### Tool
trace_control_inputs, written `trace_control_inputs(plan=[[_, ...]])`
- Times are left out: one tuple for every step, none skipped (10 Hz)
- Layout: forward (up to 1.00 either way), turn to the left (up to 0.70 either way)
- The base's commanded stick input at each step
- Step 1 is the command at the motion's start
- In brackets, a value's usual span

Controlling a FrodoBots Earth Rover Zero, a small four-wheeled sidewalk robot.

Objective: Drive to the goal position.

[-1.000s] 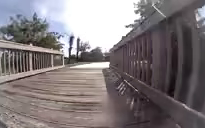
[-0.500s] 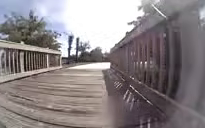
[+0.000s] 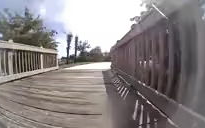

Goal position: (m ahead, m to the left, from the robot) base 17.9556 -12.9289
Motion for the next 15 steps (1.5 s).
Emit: trace_control_inputs(plan=[[0.85,0.0],[0.84,0.0],[0.84,0.0],[0.84,0.0],[0.84,0.0],[0.84,0.0],[0.84,0.0],[0.84,0.0],[0.84,0.0],[0.84,0.0],[0.84,0.0],[0.84,0.0],[0.84,0.0],[0.84,0.07],[0.84,0.29]])
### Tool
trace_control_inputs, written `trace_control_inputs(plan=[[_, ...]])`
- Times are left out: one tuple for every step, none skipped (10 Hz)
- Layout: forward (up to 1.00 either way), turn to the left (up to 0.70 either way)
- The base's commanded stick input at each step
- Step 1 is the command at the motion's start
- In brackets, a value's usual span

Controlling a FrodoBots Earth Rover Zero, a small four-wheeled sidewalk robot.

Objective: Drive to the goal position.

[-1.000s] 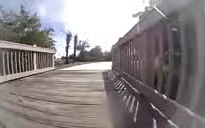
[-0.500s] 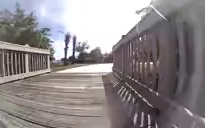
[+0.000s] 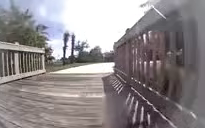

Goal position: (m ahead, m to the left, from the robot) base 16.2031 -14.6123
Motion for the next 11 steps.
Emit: trace_control_inputs(plan=[[0.84,0.29],[0.84,0.23],[0.84,0.0],[0.84,0.0],[0.84,0.0],[0.84,0.0],[0.84,0.0],[0.84,0.0],[0.84,0.0],[0.84,0.0],[0.84,0.0]])
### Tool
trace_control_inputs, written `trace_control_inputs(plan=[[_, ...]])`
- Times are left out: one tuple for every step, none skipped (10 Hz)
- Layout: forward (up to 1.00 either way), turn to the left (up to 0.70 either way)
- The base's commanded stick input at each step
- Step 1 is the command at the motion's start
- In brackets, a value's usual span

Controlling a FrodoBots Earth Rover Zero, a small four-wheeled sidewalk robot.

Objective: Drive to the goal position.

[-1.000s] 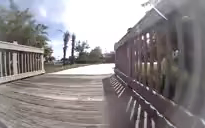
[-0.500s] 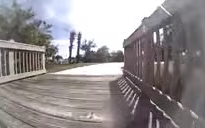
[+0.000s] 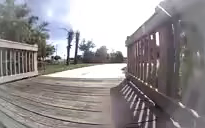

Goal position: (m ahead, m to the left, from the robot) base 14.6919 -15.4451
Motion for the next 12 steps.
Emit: trace_control_inputs(plan=[[0.84,0.0],[0.84,0.0],[0.84,0.0],[0.84,0.0],[0.84,0.0],[0.84,0.0],[0.84,0.0],[0.84,0.0],[0.84,0.0],[0.84,0.0],[0.84,0.0],[0.84,0.0]])
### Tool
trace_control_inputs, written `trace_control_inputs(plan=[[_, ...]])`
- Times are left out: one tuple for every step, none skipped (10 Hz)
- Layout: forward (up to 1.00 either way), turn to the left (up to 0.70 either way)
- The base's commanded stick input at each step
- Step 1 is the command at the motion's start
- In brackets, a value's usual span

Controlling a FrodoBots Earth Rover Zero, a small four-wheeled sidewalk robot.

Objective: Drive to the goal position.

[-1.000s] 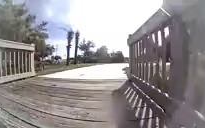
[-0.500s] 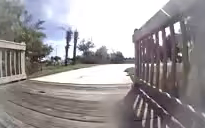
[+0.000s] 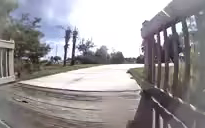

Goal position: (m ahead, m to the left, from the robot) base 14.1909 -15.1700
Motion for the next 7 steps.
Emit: trace_control_inputs(plan=[[0.84,0.0],[0.84,0.0],[0.84,0.0],[0.84,0.0],[0.84,0.0],[0.84,0.0],[0.84,0.0]])
